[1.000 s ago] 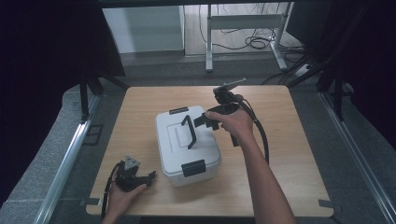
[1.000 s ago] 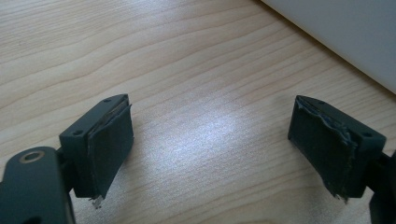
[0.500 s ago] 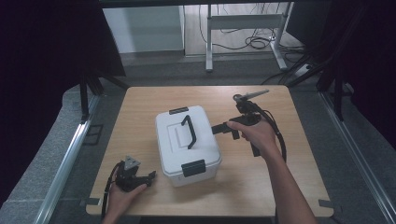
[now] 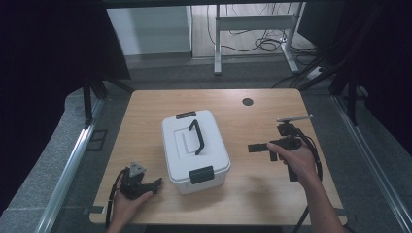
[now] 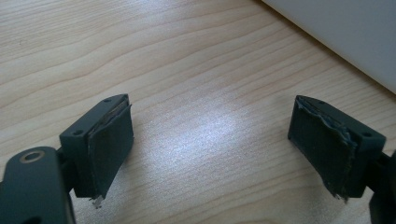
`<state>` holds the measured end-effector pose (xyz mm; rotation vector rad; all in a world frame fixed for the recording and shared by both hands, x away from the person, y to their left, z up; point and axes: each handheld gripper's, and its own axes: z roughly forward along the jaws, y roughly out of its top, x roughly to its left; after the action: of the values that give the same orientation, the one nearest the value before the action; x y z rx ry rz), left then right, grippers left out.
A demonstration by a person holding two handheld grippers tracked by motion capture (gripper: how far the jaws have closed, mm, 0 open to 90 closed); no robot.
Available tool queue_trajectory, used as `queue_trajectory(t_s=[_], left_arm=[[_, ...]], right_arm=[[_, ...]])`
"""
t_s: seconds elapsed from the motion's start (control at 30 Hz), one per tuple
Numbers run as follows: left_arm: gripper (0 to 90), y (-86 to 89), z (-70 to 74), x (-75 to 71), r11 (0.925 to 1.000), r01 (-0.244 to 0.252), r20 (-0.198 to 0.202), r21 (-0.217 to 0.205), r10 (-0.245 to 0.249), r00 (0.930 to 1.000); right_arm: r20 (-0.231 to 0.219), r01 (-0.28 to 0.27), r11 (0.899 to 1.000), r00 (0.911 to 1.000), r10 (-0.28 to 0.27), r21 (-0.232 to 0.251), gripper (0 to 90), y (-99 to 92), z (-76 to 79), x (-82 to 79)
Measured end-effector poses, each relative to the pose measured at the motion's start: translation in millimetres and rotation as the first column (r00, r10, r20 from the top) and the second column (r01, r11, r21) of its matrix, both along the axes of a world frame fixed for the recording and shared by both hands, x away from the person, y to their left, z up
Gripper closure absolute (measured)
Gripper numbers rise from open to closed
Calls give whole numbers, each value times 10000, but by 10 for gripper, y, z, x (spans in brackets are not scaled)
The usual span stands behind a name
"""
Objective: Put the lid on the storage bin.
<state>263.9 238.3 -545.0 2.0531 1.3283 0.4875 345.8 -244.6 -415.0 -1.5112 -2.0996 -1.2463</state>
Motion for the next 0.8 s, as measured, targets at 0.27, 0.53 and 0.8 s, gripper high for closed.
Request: queue_trajectory(t_s=[0.27, 0.53, 0.8], left_arm=[[139, 1, 1, 0, 10000, 10, -8, 15, -10, 10000], [139, 1, 1, 0, 10000, 9, -9, 13, -9, 10000], [139, 1, 1, 0, 10000, 10, -8, 15, -10, 10000]], right_arm=[[207, 328, 9995, 9992, -328, -10, 355, -306, -287, -176], [256, 905, 9959, 9956, -903, -54, 359, -547, -648, -312], [307, 979, 9950, 9948, -973, -193, 358, -583, -718, -338]])
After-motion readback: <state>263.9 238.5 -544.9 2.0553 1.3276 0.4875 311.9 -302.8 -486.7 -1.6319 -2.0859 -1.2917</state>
